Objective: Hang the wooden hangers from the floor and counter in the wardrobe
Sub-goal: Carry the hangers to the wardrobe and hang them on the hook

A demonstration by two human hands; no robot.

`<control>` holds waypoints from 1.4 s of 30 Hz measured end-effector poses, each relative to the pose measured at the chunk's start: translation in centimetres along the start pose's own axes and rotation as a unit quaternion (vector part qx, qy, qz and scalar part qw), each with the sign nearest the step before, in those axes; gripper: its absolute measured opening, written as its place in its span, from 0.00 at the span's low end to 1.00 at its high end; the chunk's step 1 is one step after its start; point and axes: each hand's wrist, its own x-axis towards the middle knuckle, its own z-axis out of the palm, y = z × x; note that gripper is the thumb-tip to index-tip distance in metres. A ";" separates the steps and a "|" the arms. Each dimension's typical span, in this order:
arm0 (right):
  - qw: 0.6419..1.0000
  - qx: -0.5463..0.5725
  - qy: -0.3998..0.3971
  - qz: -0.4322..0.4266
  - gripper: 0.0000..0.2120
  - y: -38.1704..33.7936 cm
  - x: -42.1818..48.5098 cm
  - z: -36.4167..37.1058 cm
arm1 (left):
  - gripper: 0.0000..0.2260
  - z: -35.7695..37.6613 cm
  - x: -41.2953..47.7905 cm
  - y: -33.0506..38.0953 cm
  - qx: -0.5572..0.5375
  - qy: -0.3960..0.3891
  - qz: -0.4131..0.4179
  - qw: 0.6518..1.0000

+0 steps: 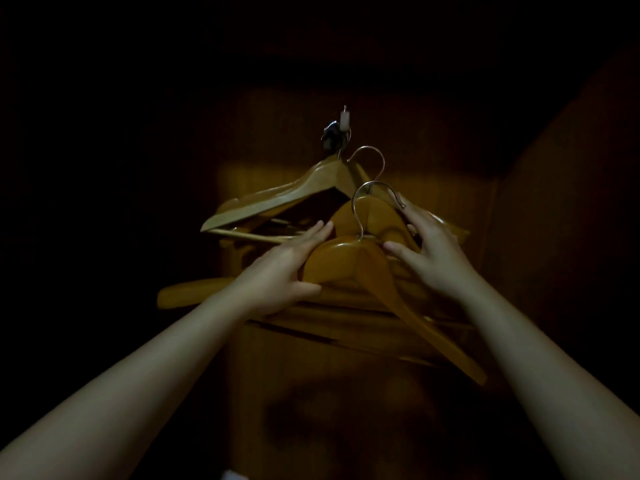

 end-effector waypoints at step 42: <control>0.968 -0.245 -0.026 0.054 0.27 1.6 13.0 4.0 | 0.34 -3.9 9.7 -4.9 0.071 -0.002 -0.069 0.995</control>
